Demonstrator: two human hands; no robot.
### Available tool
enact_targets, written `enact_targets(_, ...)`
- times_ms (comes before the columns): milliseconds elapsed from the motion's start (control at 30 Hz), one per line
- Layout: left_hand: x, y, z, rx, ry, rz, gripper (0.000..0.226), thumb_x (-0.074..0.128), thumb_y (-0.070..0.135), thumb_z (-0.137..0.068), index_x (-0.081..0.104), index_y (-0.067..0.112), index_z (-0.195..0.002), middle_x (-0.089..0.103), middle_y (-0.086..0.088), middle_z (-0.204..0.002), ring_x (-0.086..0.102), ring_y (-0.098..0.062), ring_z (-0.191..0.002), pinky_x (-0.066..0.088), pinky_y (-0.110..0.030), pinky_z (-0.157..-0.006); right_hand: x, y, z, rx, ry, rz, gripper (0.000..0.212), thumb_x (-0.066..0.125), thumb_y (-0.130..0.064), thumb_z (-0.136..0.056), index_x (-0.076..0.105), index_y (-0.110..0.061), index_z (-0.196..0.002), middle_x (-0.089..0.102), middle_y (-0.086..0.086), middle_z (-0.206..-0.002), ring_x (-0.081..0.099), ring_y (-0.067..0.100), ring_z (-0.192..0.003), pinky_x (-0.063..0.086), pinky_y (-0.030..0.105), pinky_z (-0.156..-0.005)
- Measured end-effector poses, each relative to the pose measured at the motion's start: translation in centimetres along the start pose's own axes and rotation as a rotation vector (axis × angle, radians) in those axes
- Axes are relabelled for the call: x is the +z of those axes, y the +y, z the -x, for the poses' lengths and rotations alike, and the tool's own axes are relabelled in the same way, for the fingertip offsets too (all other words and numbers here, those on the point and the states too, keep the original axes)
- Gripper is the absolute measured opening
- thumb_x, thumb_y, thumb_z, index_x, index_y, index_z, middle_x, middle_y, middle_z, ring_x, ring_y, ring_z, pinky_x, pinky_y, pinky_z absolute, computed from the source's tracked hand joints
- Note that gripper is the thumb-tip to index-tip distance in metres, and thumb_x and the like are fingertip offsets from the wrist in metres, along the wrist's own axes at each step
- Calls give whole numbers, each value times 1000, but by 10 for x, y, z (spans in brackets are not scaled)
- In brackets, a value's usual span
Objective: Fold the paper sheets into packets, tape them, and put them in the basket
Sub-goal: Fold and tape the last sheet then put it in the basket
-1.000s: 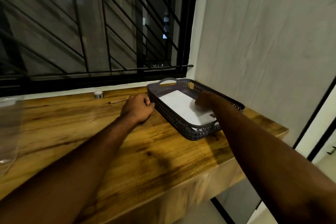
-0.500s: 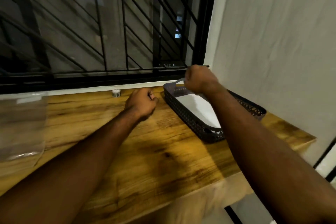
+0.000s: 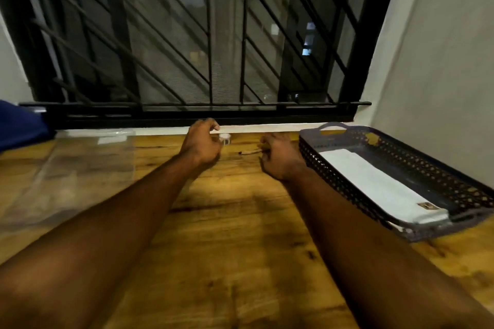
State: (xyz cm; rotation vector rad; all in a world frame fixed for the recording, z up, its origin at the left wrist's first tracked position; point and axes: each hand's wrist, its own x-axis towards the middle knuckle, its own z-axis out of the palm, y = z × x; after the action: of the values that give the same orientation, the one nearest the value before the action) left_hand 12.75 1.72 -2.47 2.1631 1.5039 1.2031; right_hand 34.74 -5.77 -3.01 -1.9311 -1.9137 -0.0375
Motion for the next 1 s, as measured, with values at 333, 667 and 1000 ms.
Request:
enact_targets(333, 29, -25, -35, -61, -69, 34, 11, 75, 23, -91, 78, 26, -101, 76, 5, -106, 68, -15, -97, 52, -24, -85, 40, 22, -45, -71, 53, -149, 26, 53, -46, -90, 69, -43, -111, 69, -11, -113, 59, 22, -120, 44, 57, -108)
enact_targets(667, 60, -12, -44, 29, -218, 71, 2, 79, 30, -88, 78, 30, -90, 75, 16, -94, 69, -5, -91, 59, -34, -91, 59, 41, -58, -101, 72, -215, 30, 52, -55, -86, 68, -51, -111, 69, -18, -110, 64, 18, -114, 44, 64, -109)
enact_targets(1000, 45, -7, -29, 34, -193, 23, 46, 77, 38, -86, 60, 38, -129, 65, 3, -130, 61, -18, -119, 52, -44, -104, 42, 32, -40, -88, 85, -184, 44, 57, -51, -89, 66, -38, -130, 66, -3, -125, 53, 24, -129, 40, 60, -112)
